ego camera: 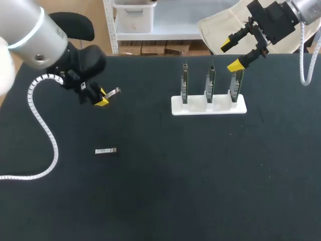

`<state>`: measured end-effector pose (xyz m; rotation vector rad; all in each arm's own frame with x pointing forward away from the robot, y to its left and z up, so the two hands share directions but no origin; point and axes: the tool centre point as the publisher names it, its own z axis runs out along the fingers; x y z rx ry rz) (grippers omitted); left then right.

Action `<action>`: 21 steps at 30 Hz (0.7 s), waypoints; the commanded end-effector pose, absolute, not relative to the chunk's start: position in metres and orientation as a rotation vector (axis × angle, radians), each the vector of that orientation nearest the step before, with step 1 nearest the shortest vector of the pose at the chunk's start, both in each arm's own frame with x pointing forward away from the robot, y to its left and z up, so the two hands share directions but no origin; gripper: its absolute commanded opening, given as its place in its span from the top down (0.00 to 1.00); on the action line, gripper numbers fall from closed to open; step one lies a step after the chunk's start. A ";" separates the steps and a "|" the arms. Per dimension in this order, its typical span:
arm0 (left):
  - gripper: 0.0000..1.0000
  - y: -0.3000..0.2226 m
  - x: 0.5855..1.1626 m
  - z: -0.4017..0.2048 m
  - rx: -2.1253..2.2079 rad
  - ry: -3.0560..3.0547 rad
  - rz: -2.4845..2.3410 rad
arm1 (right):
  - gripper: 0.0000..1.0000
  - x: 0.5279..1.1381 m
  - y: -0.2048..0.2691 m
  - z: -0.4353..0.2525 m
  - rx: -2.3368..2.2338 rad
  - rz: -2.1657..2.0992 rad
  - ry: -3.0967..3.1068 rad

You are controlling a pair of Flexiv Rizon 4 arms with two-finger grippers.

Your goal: Pick up the optical module with the left hand, and insert it into the network port with the right hand.

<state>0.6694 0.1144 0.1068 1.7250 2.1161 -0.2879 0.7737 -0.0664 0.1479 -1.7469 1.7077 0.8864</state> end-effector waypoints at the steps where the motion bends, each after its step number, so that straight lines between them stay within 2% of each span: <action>1: 1.00 0.117 0.669 0.106 1.713 2.091 -0.314 | 0.00 0.773 -0.066 0.148 -1.745 0.883 1.707; 10: 1.00 0.113 0.670 0.107 1.714 2.073 -0.311 | 0.00 0.773 -0.066 0.148 -1.745 0.883 1.707; 21: 1.00 0.043 0.728 0.169 1.802 1.698 -0.281 | 0.00 0.773 -0.066 0.148 -1.745 0.883 1.707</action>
